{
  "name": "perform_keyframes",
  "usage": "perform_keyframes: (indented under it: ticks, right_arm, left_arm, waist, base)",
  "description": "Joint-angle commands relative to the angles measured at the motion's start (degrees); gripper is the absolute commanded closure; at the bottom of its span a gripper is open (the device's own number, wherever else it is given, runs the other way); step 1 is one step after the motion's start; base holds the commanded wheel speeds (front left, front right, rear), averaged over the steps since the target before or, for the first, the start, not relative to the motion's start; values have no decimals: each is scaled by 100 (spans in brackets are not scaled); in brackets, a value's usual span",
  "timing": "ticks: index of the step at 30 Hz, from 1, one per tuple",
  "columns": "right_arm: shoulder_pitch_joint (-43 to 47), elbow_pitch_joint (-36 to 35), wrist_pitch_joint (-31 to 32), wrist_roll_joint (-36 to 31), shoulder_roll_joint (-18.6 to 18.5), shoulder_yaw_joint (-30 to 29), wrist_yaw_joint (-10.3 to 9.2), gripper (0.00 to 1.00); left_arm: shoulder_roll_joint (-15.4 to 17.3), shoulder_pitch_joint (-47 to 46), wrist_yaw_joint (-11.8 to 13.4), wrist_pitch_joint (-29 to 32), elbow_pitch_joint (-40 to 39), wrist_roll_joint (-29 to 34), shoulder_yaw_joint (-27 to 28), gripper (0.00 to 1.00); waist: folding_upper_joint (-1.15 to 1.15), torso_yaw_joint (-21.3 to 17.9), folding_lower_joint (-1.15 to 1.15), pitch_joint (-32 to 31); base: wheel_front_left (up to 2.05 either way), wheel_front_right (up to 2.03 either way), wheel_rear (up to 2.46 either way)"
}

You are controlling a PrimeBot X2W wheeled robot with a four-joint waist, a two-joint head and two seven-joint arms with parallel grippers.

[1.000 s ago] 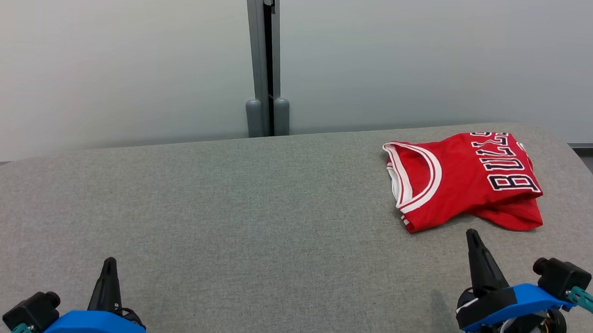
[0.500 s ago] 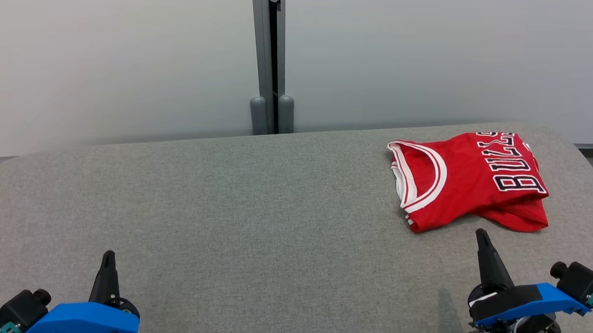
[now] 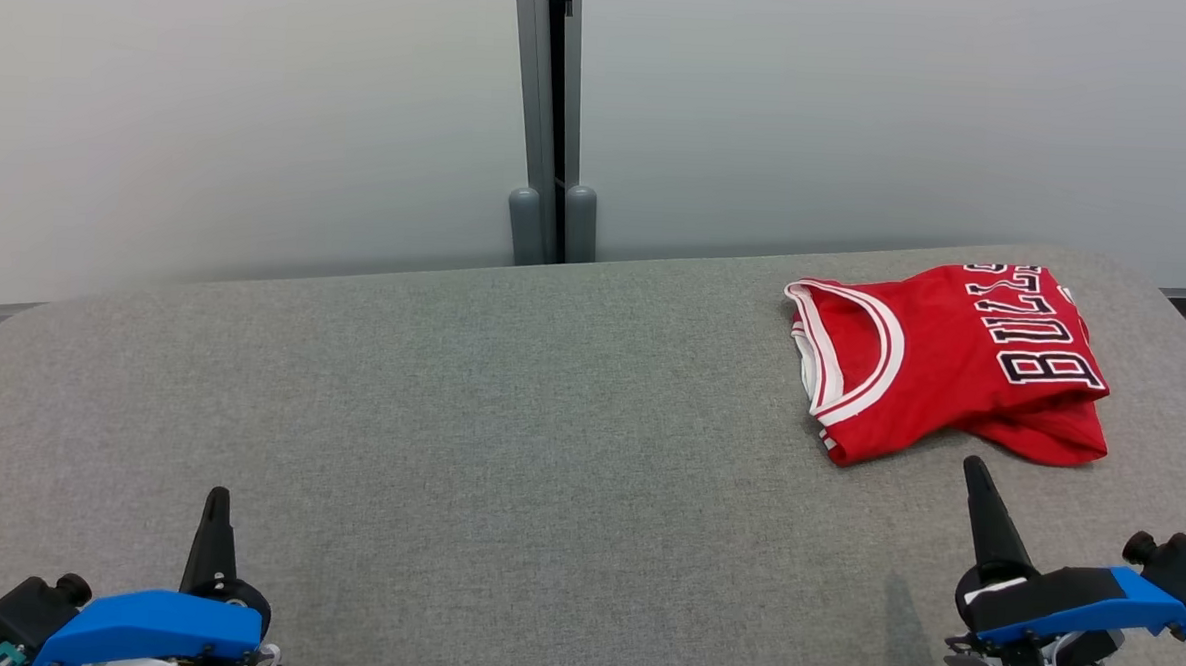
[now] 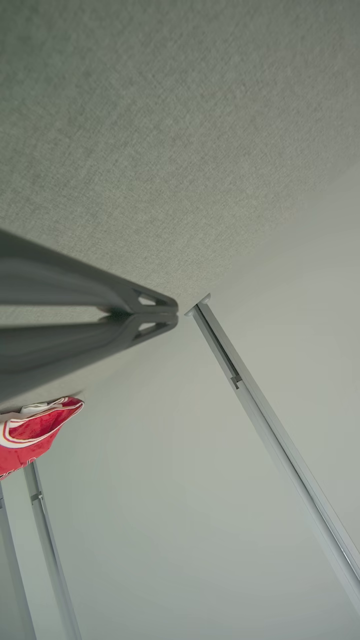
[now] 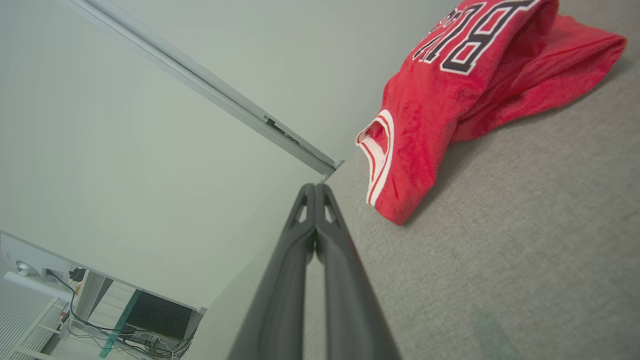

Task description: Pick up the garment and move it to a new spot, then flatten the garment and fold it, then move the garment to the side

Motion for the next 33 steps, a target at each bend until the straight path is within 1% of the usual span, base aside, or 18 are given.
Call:
perform_keyframes:
  ticks: [1, 16, 33]
  right_arm:
    - [-12, -106, 27, 136, 2, -41, 2, 100]
    - [53, -249, 273, 1064, 40, -184, 2, 100]
    - [132, -384, 513, 1966, 78, -322, 2, 100]
  left_arm:
    - [16, -162, -40, 32, -93, -117, 34, 100]
    - [-61, -209, -63, 277, -232, -917, 139, 100]
    - [-135, -248, -85, 517, -364, -1705, 231, 100]
  waist:
    - [0, 4, 0, 2]
    - [0, 74, 0, 41]
    - [0, 152, 0, 85]
  base:
    - [0, 0, 0]
    - [0, 0, 0]
    - [0, 0, 0]
